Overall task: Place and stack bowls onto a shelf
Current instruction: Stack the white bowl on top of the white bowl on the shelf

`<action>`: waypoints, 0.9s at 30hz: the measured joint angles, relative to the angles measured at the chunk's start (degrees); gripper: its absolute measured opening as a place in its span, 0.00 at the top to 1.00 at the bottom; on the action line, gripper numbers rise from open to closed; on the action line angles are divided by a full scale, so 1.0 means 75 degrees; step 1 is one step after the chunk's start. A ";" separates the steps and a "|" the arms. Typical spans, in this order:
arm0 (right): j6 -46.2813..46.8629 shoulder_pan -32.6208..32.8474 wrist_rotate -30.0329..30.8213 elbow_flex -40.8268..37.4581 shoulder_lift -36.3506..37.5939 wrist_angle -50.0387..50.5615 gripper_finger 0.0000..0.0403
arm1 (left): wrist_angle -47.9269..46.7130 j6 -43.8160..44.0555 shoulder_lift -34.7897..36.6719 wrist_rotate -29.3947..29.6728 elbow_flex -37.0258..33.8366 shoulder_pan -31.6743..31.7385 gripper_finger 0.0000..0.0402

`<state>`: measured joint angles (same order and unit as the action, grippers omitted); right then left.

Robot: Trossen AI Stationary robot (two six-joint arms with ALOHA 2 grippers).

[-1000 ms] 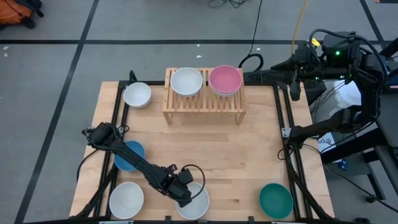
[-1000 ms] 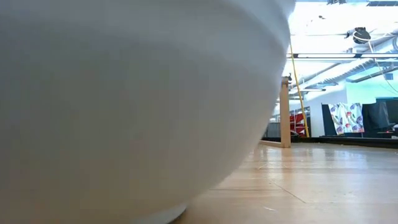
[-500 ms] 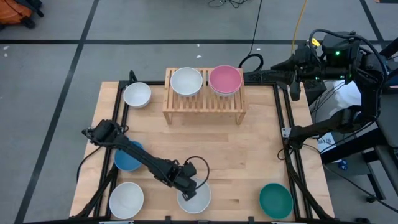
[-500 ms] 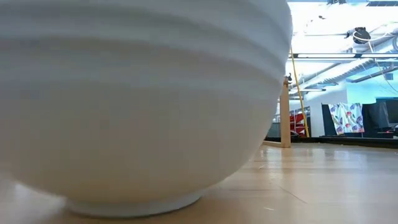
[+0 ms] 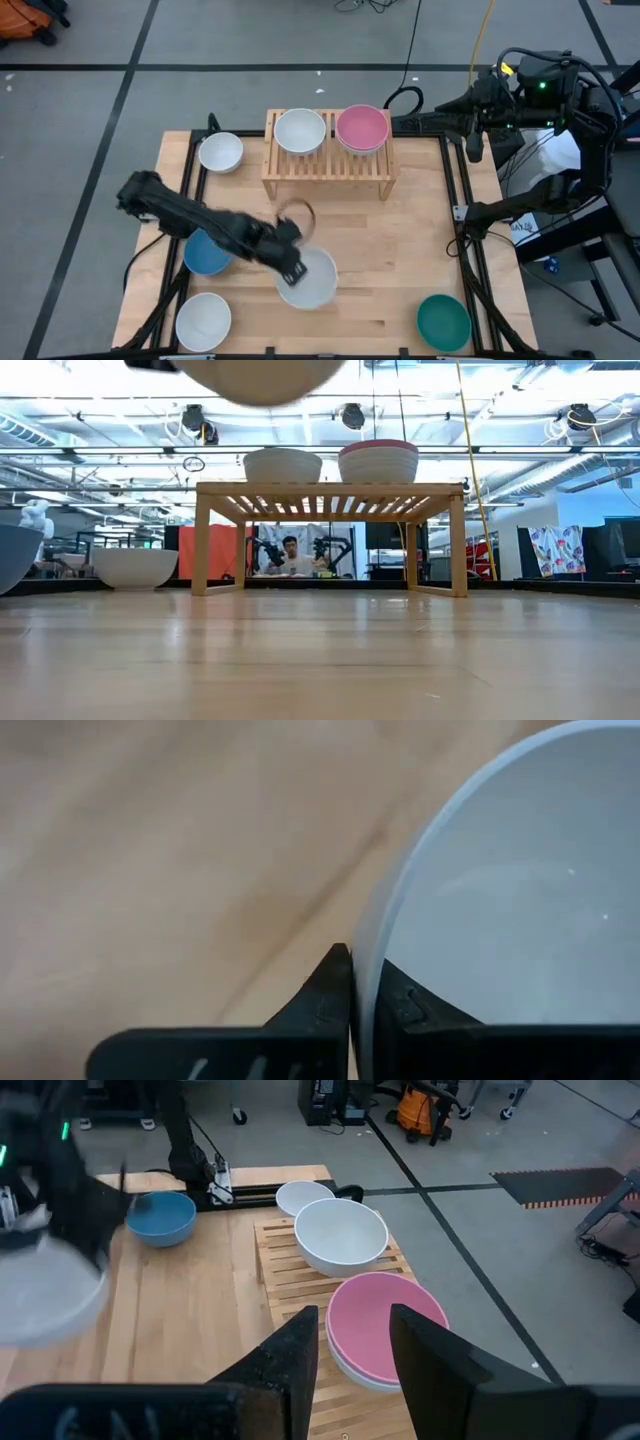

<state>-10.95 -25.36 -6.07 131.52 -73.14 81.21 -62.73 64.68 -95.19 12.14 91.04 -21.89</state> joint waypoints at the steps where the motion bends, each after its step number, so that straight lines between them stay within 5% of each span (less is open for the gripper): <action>1: -0.0040 0.0001 0.0000 0.0000 0.0000 0.0001 0.70 | -0.0446 0.0099 0.0168 0.0077 0.0211 0.0127 0.99; 10: -0.0091 0.0001 0.0000 0.0000 0.0000 0.0000 0.70 | -0.3654 -0.0568 0.0588 0.0533 0.2669 0.1834 0.99; 18: -0.0026 0.0000 0.0000 0.0000 -0.0006 0.0000 0.70 | -0.3638 -0.3158 0.0576 0.0476 0.4103 0.4041 0.99; 27: -0.0010 0.0000 0.0000 0.0000 -0.0009 0.0000 0.70 | -0.3478 -0.5272 0.0411 -0.0264 0.4334 0.6595 0.99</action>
<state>-11.03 -25.36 -6.07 131.52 -73.21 81.21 -88.81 25.13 -92.12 10.16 123.54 27.57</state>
